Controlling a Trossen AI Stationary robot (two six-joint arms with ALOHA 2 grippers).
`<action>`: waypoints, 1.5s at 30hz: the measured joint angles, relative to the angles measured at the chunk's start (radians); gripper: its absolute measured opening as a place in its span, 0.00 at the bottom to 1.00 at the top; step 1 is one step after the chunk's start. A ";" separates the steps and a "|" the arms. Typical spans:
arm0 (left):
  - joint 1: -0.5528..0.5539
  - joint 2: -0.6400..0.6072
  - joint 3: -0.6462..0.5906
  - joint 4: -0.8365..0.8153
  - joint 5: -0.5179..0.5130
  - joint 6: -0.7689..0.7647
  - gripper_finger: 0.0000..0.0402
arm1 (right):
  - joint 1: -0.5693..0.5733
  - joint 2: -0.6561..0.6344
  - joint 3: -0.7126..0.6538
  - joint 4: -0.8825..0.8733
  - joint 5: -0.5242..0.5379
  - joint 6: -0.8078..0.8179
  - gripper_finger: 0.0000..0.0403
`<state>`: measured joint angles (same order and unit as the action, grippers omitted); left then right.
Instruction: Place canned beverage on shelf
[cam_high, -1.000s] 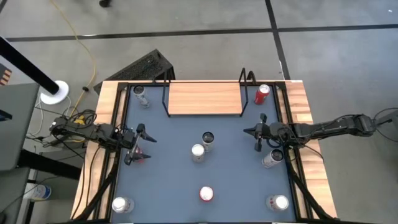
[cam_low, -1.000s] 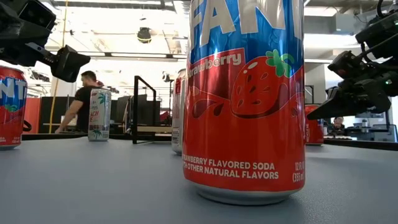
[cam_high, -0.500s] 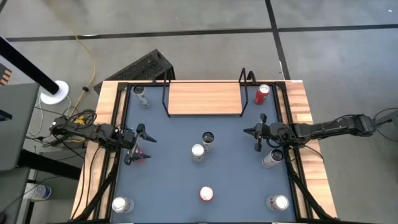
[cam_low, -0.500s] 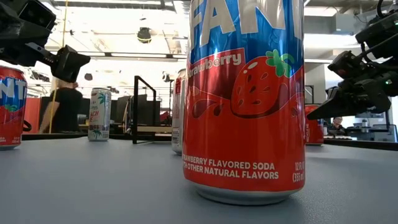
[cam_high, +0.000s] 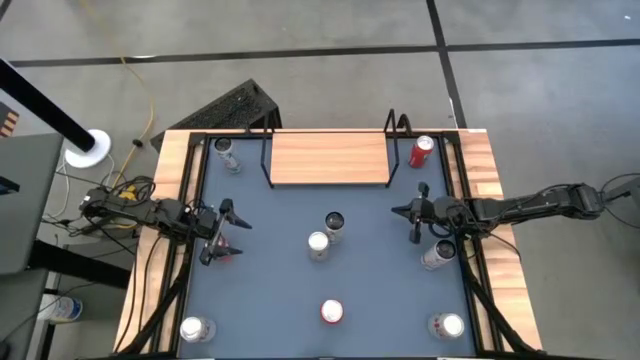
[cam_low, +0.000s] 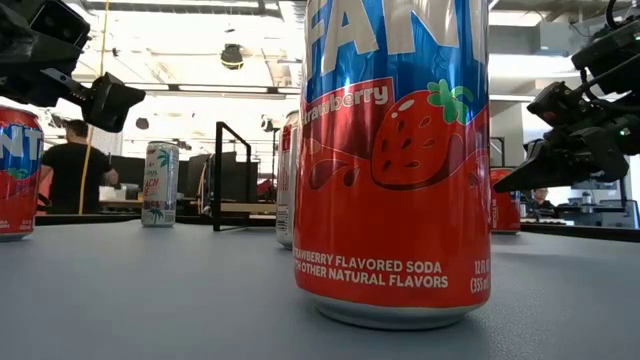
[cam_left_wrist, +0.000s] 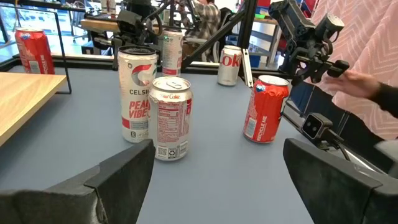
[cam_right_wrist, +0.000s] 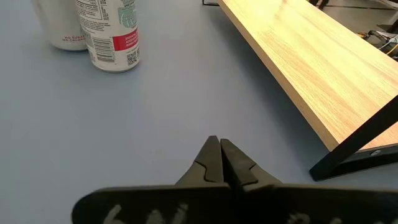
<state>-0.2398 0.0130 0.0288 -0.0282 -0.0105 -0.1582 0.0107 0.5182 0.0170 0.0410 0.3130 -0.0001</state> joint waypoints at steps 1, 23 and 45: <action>0.000 0.000 0.000 0.000 0.000 -0.012 0.86 | 0.000 0.000 0.000 0.000 0.000 0.000 0.00; 0.000 0.000 -0.001 0.049 -0.268 -0.064 0.86 | -0.018 0.000 -0.003 0.146 0.029 -0.057 0.00; 0.000 0.135 -0.001 0.494 -0.320 0.066 0.86 | -0.053 0.104 0.216 0.715 -0.371 -0.527 0.00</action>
<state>-0.2398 0.1478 0.0280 0.4656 -0.3301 -0.0923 -0.0425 0.6220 0.2330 0.7562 -0.0582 -0.5274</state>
